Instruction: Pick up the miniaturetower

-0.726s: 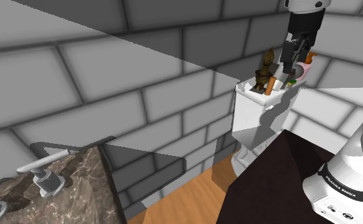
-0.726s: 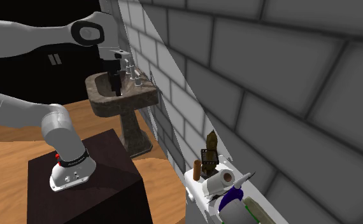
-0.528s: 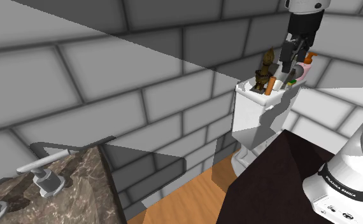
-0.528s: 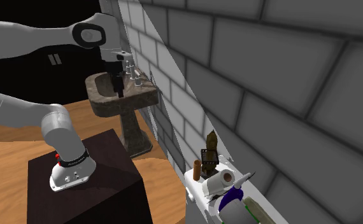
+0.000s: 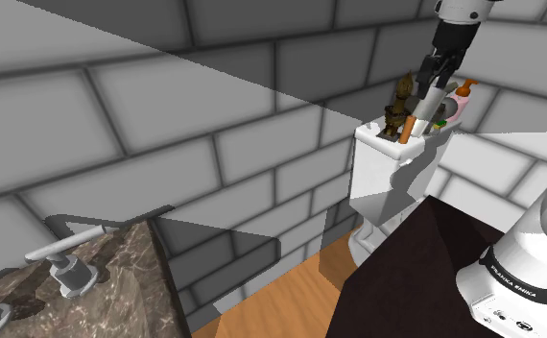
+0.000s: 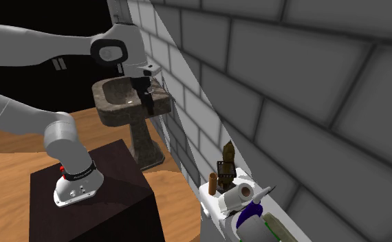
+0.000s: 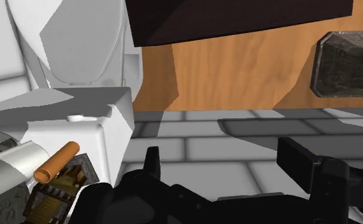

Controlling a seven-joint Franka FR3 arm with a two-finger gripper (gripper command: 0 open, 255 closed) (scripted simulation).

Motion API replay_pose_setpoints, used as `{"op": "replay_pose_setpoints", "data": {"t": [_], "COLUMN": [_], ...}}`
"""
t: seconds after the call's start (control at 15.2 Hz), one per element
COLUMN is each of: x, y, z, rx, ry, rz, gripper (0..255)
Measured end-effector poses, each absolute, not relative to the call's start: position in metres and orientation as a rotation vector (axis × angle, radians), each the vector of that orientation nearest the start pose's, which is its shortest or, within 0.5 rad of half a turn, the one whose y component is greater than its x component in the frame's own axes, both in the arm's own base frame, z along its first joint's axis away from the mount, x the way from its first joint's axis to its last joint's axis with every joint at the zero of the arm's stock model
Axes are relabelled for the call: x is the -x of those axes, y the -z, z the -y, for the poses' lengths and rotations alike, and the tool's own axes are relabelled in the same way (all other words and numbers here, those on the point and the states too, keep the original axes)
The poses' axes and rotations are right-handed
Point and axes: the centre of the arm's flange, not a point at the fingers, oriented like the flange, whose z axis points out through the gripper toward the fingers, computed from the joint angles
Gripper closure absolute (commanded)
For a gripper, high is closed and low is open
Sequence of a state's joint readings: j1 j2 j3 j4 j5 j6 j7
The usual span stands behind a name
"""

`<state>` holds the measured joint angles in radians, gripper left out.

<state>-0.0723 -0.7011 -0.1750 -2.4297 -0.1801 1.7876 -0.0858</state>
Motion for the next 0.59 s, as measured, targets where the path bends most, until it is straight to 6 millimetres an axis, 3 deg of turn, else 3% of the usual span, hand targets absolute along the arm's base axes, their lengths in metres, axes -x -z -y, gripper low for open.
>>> {"op": "replay_pose_setpoints", "data": {"t": [0.59], "x": [-0.363], "y": [-0.521], "z": [0.222], "rx": [3.098], "ry": [0.328], "rz": [-0.196], "gripper": [0]}}
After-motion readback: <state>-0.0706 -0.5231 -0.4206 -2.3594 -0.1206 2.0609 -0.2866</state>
